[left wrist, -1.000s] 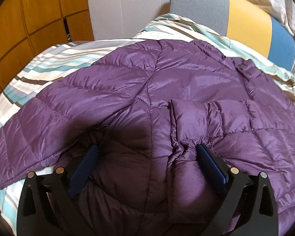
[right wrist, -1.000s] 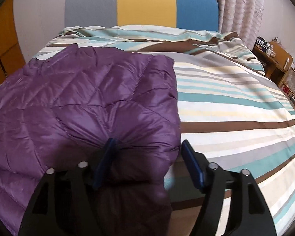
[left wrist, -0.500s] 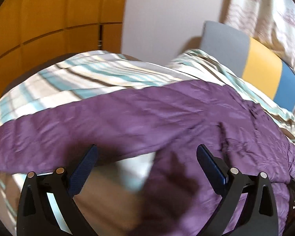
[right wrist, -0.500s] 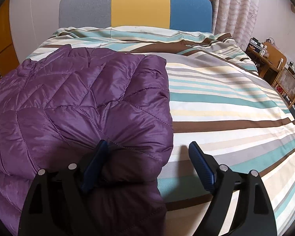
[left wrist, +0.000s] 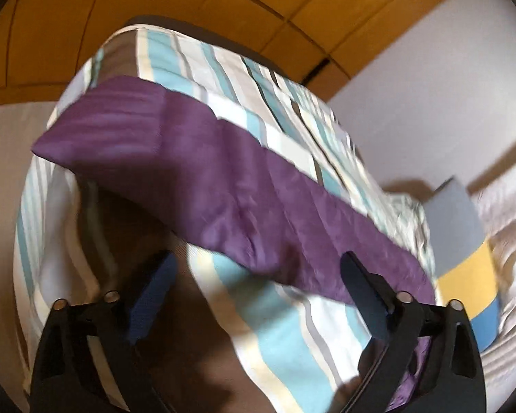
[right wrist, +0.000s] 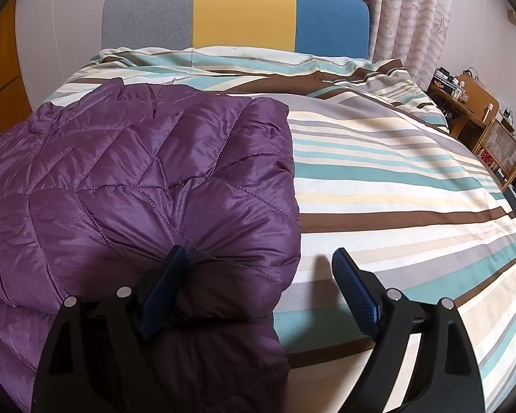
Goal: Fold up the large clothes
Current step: 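Grasp the other sleeve cuff with the left tool while the right tool holds the jacket, then lift the sleeve and fold it across the jacket body, then open the left tool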
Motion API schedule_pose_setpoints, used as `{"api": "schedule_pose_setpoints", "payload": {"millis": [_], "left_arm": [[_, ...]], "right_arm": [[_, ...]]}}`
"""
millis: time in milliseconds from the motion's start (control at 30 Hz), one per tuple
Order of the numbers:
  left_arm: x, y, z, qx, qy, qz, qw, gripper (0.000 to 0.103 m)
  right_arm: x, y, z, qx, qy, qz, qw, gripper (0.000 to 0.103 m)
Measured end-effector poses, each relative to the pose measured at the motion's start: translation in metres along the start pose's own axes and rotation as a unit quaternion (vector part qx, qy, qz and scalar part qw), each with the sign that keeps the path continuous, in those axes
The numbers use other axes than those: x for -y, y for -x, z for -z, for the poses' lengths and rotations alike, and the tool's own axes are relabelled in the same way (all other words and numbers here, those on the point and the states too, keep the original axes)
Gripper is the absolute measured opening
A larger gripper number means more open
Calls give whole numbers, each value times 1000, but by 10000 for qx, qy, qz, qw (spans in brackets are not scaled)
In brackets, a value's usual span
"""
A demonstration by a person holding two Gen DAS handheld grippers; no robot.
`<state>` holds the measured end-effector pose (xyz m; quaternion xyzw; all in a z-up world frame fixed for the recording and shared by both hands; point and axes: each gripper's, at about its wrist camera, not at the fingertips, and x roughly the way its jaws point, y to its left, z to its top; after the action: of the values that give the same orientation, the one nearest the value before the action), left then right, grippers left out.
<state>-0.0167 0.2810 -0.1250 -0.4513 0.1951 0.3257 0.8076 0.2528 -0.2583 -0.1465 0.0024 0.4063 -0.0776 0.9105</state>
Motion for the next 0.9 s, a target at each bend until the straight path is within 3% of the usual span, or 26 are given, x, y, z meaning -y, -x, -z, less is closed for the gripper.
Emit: {"api": "schedule_pose_setpoints", "payload": {"millis": [67, 233, 333, 367, 400, 467, 500, 700, 900], "left_arm": [[-7, 5, -5, 145, 139, 19, 9998, 87], [-36, 3, -22, 421, 902, -171, 9949, 83], [-44, 0, -38, 568, 982, -374, 9928, 72], [-43, -3, -43, 579, 970, -505, 9923, 61], [-41, -5, -48, 569, 958, -650, 9916, 42], [-36, -4, -54, 601, 947, -663, 9915, 22], [-30, -2, -57, 654, 894, -578, 9922, 18], [40, 24, -58, 1286, -186, -149, 9914, 14], [100, 29, -35, 1210, -1001, 497, 9863, 14]], "right_arm": [[0, 0, 0, 1, 3, 10, 10000, 86], [0, 0, 0, -3, -7, -4, 10000, 87], [0, 0, 1, -4, -14, -3, 10000, 87], [0, 0, 0, -3, -13, -3, 10000, 87], [0, 0, 0, -4, -12, -3, 10000, 87], [0, 0, 1, -3, -15, -6, 10000, 87], [0, 0, 0, -4, -16, -8, 10000, 87], [0, 0, 0, -10, -32, -30, 10000, 87], [3, -1, 1, -29, -91, -113, 9999, 87]]}}
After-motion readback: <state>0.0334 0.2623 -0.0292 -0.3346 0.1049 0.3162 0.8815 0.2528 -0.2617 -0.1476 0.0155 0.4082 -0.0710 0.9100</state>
